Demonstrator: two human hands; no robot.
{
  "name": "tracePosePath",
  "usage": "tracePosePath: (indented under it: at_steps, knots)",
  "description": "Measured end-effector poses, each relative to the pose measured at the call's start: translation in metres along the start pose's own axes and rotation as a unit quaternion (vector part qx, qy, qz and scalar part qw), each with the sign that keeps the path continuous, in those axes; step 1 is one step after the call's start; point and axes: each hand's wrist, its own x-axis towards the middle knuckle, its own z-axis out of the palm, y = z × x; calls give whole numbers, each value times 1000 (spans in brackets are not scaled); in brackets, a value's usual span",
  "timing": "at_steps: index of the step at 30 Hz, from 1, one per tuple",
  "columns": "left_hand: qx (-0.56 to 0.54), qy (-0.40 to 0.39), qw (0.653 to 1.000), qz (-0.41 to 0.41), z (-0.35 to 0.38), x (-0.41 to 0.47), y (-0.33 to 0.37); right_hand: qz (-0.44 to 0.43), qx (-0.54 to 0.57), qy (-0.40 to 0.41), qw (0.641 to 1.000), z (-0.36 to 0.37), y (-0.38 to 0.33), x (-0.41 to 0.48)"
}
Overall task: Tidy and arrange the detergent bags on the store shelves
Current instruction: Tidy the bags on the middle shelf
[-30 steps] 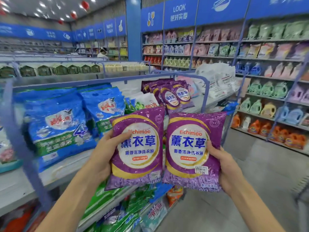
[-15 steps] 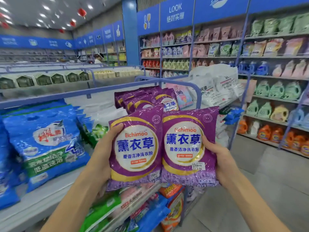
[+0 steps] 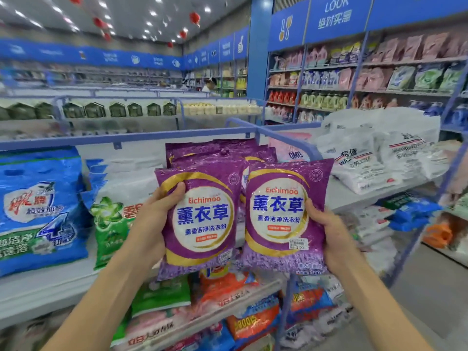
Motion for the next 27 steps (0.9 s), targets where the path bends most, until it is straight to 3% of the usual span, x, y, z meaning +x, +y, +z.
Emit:
tracePosePath:
  at_steps: [15, 19, 23, 27]
  knots:
    - [30, 132, 987, 89, 46, 130, -60, -23, -38, -92, 995, -27, 24, 198]
    - [109, 227, 953, 171, 60, 145, -75, -36, -77, -95, 992, -28, 44, 246]
    - [190, 302, 903, 240, 69, 149, -88, -111, -140, -31, 983, -26, 54, 264]
    - [230, 328, 875, 272, 74, 144, -100, -208, -263, 37, 941, -33, 72, 256]
